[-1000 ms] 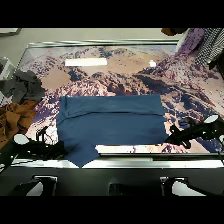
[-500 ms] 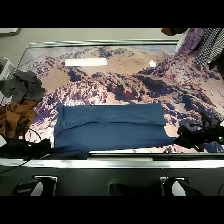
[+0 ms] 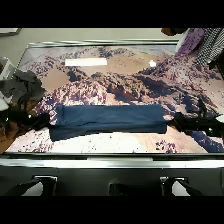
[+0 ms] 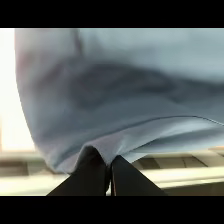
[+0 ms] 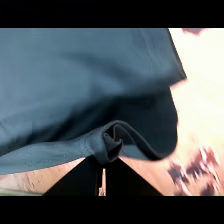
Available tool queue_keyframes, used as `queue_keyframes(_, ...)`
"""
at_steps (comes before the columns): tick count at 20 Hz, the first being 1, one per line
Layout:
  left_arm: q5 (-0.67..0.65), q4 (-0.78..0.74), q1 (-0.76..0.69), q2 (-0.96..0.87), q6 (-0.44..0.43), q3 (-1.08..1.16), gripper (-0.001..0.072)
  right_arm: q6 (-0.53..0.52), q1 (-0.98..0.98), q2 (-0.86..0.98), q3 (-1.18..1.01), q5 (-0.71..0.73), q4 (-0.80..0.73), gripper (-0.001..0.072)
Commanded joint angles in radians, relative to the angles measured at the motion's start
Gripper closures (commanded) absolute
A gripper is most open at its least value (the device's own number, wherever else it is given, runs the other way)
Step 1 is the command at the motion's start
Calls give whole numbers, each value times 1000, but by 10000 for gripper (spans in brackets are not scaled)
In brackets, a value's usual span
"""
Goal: Fold the clothes and pants, and hang the long-sleeved shirts on hangers.
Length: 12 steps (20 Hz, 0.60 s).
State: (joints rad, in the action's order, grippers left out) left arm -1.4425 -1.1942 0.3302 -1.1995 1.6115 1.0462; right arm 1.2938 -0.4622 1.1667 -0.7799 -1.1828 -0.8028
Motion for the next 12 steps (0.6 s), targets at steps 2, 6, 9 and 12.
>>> queue_keyframes(2,10,0,-27,-270,-73,251,694,-178,0,137,0,147,220,689)
queue_keyframes(6,12,0,-42,-421,-77,381,694,-216,0,208,-17,207,265,689)
queue_keyframes(9,13,0,-45,-496,-79,430,693,-236,23,253,-60,260,304,688)
queue_keyframes(12,27,0,-47,-537,-78,439,693,-204,130,315,-111,334,285,687)
